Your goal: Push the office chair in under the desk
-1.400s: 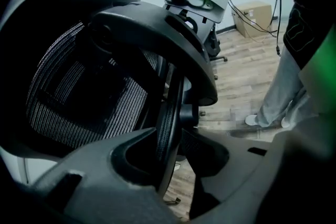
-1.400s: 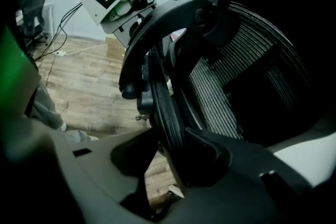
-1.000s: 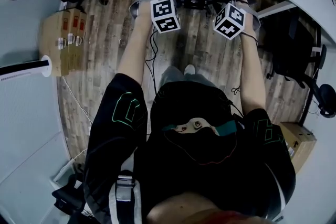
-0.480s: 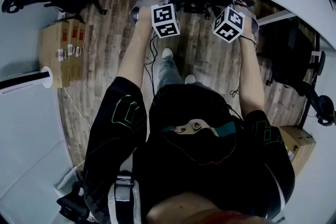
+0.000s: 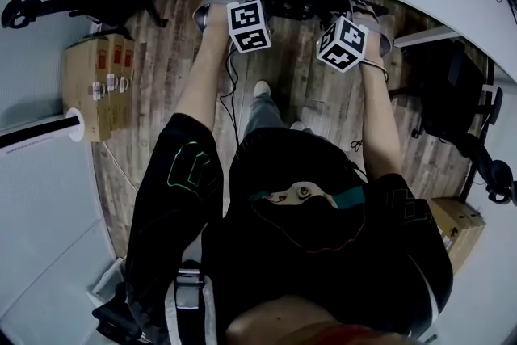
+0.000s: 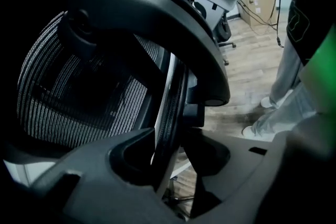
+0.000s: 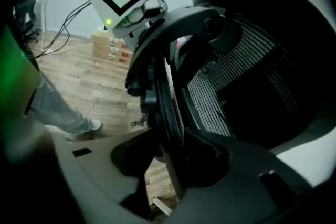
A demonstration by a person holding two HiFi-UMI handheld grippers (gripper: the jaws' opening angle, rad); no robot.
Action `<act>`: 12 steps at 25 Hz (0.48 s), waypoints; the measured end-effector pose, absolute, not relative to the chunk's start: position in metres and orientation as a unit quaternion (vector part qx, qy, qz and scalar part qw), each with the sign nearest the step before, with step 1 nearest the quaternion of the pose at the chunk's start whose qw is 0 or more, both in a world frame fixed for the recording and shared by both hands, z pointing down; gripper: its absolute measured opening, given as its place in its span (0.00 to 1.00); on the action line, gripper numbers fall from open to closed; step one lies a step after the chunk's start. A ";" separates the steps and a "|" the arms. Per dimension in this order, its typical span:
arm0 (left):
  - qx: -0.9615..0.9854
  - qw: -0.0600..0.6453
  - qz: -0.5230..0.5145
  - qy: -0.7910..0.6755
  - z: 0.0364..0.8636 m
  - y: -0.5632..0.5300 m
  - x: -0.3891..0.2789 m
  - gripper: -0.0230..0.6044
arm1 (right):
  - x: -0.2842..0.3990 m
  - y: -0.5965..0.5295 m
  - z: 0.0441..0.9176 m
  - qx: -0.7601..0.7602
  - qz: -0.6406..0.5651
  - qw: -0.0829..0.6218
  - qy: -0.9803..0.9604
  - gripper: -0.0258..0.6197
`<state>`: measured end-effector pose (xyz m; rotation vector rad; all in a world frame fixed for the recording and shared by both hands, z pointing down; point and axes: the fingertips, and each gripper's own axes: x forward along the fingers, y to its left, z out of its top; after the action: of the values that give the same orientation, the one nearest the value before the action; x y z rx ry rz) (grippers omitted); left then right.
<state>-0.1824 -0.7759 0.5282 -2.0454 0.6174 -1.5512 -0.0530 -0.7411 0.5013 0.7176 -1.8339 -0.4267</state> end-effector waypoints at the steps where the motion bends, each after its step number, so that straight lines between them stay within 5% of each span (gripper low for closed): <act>1: -0.749 0.250 -0.570 0.227 0.528 -0.780 -0.186 0.32 | -0.057 -0.744 0.500 0.298 -0.180 0.534 -0.770 0.29; 12: -0.748 0.279 -0.546 0.253 0.524 -0.787 -0.201 0.35 | -0.074 -0.747 0.496 0.321 -0.180 0.506 -0.780 0.32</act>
<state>-0.2010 -0.7872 0.5236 -2.0077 0.6795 -1.4651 -0.0744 -0.7470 0.4961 0.7730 -1.8812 -0.4333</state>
